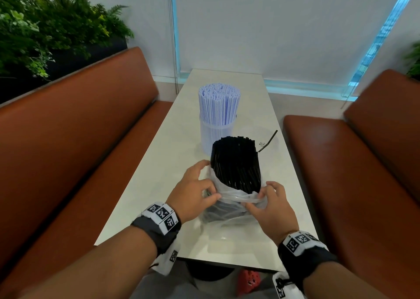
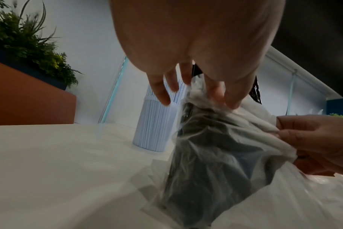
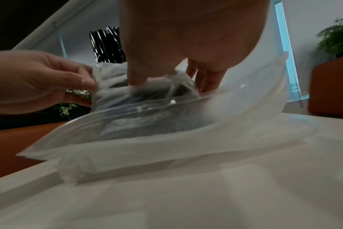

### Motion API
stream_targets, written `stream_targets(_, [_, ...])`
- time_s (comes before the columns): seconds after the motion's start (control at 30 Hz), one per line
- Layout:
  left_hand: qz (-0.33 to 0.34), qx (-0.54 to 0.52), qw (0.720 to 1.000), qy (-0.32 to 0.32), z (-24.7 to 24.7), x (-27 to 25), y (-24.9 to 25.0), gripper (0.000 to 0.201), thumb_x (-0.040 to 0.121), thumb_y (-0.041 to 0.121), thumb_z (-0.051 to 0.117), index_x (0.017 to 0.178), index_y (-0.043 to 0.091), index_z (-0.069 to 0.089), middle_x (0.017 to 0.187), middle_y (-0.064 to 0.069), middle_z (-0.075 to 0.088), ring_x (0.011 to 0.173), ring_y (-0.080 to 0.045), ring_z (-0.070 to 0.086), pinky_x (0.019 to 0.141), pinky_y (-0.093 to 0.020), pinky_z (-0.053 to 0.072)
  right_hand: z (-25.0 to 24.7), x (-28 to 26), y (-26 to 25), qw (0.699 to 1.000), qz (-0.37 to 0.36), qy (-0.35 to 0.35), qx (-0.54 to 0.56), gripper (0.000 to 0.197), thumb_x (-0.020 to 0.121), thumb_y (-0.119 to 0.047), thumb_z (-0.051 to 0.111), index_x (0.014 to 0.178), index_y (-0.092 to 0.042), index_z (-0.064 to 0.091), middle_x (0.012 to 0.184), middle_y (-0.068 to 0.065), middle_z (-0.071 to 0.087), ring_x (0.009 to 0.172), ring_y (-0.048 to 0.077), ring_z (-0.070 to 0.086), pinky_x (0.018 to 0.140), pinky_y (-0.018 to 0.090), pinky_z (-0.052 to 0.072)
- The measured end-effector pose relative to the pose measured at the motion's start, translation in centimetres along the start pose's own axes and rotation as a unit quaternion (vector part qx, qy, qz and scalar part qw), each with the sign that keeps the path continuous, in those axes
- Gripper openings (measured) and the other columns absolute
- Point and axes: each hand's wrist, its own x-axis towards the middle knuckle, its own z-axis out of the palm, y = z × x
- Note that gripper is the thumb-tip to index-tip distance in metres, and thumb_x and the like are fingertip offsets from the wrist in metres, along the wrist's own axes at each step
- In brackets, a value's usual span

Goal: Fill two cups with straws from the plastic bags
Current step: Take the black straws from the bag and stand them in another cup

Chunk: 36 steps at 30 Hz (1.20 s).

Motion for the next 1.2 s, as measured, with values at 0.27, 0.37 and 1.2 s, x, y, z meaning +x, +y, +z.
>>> stream_targets(0.27, [-0.067, -0.065, 0.995, -0.023, 0.0, 0.1, 0.8, 0.014, 0.089, 0.032, 0.075, 0.077, 0.028, 0.068, 0.143, 0.022, 0.031, 0.103, 0.003, 0.058, 0.096, -0.030, 0.051, -0.6, 0.5, -1.5, 0.999, -0.001, -0.006, 0.041, 0.035, 0.079, -0.042, 0.080, 0.086, -0.034, 0.047, 0.115, -0.016, 0.046, 0.088, 0.005, 0.059, 0.077, 0.025, 0.050])
stream_targets(0.37, [-0.042, -0.074, 0.996, 0.020, -0.5, -0.3, 1.1, 0.014, 0.089, 0.032, 0.075, 0.078, 0.027, 0.068, 0.131, 0.025, 0.032, 0.108, 0.005, 0.053, 0.094, -0.027, 0.049, -1.4, 0.8, -2.9, 0.996, -0.028, 0.017, 0.085, 0.032, 0.081, -0.028, 0.075, 0.080, -0.038, 0.045, 0.106, -0.020, 0.051, 0.086, 0.001, 0.058, 0.071, 0.015, 0.044])
stream_targets(1.2, [-0.016, 0.067, 0.955, -0.289, -0.6, -2.9, 4.6, 0.046, 0.097, 0.036, 0.059, 0.142, 0.040, 0.050, 0.131, 0.003, 0.063, 0.109, -0.017, 0.062, 0.090, -0.025, 0.048, -1.8, 3.6, -5.3, 0.964, 0.004, -0.226, -0.142, 0.026, 0.099, -0.038, 0.041, 0.115, -0.029, 0.059, 0.122, 0.003, 0.060, 0.115, 0.028, 0.056, 0.098, 0.047, 0.048])
